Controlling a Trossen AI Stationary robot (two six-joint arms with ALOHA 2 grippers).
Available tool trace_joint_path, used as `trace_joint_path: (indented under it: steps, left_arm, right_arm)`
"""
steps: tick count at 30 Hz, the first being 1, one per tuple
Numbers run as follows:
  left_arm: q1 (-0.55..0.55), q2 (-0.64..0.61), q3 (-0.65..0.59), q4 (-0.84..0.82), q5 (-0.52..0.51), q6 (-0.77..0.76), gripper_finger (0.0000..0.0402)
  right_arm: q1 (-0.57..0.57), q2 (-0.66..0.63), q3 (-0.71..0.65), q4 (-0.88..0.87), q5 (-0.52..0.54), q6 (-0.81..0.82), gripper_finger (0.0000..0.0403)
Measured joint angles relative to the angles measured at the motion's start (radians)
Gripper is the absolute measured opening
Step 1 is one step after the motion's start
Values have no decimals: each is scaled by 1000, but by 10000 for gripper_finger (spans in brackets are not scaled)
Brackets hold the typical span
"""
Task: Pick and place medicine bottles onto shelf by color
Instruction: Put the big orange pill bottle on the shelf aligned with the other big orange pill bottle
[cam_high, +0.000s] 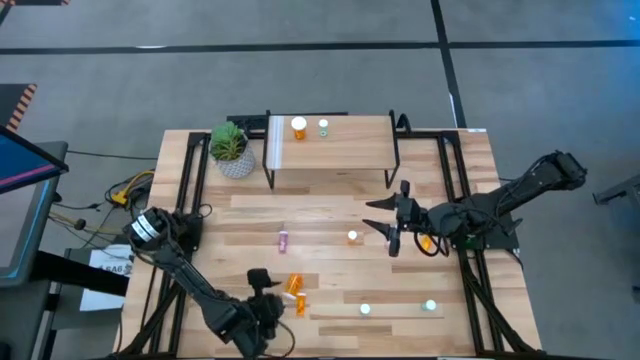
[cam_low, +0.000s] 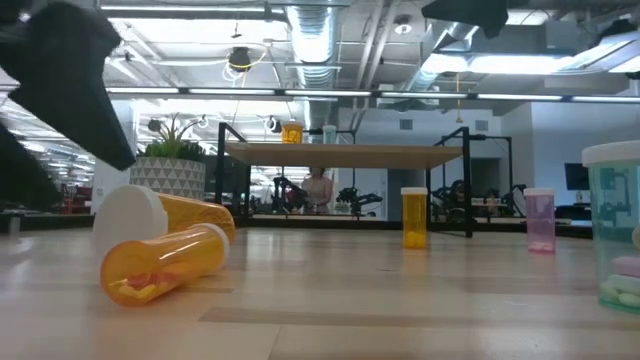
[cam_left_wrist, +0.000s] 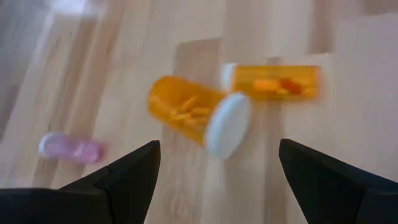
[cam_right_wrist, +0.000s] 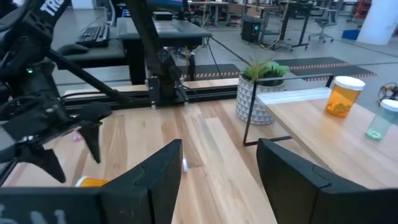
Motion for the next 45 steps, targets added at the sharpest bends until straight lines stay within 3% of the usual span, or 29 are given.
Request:
trace_joint_path:
  steps: [4, 9, 24, 39, 45]
  left_arm:
    - [28, -4, 1, -1, -2, -308, 316]
    - [14, 24, -1, 50, 17, -441, 316]
    - [8, 142, 1, 105, 1, -662, 316]
    - [20, 148, -4, 92, -106, -764, 316]
    - [31, 148, -30, 96, -104, -763, 314]
  right_arm:
    - [2, 0, 0, -5, 0, 8, 230]
    - [20, 0, 0, -5, 0, 8, 230]
    - [21, 0, 0, 5, 0, -2, 230]
    - [20, 0, 0, 5, 0, -2, 230]
    - [20, 0, 0, 5, 0, -2, 230]
